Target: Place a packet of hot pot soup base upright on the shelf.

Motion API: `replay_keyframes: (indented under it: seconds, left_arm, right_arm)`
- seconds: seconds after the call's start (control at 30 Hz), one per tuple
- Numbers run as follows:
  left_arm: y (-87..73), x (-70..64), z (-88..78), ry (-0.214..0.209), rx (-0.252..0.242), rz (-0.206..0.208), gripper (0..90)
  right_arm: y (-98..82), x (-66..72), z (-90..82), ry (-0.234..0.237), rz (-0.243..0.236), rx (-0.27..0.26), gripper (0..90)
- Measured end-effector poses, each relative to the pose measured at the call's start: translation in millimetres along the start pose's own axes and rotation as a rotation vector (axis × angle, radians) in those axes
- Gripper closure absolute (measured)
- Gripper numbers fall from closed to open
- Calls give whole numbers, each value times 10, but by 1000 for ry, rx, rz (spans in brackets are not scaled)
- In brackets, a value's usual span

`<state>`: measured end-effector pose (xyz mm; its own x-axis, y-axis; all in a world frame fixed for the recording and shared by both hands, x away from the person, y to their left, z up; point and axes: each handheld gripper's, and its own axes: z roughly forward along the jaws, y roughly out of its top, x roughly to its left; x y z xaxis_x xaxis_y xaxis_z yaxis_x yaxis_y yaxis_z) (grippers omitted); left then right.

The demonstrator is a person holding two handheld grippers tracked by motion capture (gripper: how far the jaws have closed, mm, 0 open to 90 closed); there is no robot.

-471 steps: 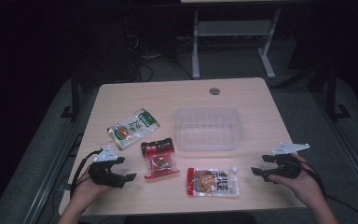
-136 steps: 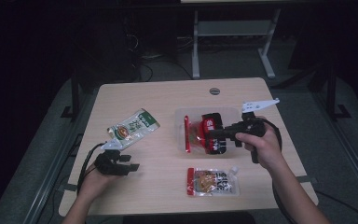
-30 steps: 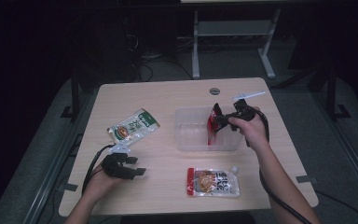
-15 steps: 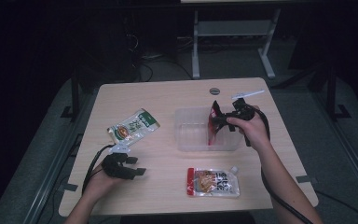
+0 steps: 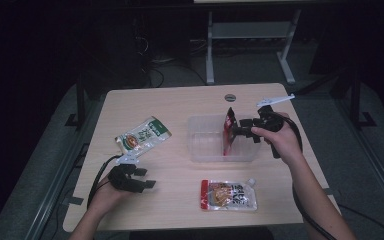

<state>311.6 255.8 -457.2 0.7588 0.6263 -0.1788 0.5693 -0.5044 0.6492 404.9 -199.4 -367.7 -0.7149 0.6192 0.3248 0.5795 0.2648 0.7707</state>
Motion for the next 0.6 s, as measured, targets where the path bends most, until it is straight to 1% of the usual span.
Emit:
replay_keyframes:
  seconds: [0.13,0.17,0.23,0.27,0.33,0.37,0.43,0.5,0.6]
  left_arm:
    - [-1,1,-10,2,4,11,347]
    - [-2,-2,-9,0,2,9,345]
    - [-4,-10,-8,-2,-3,7,339]
    - [-5,-11,-8,-2,-4,7,339]
    - [-5,-11,-15,-2,-6,9,329]
    - [-5,-12,-19,-3,-8,7,329]
    - [-4,-8,-37,1,-8,16,321]
    - [-6,-16,-45,0,-14,7,314]
    - [-13,-21,-49,-3,-15,15,298]
  right_arm:
    - [-64,15,-87,-5,-15,-9,320]
    - [-80,23,-109,-4,-22,-7,311]
    - [-122,46,-173,-23,-46,2,292]
    - [-122,46,-173,-23,-46,2,292]
    - [-164,70,-253,-25,-62,-1,281]
    - [-164,70,-253,-25,-62,-1,281]
    - [-200,89,-305,-29,-72,1,272]
    - [-251,104,-361,-29,-74,-3,270]
    - [-336,129,-429,-28,-76,1,270]
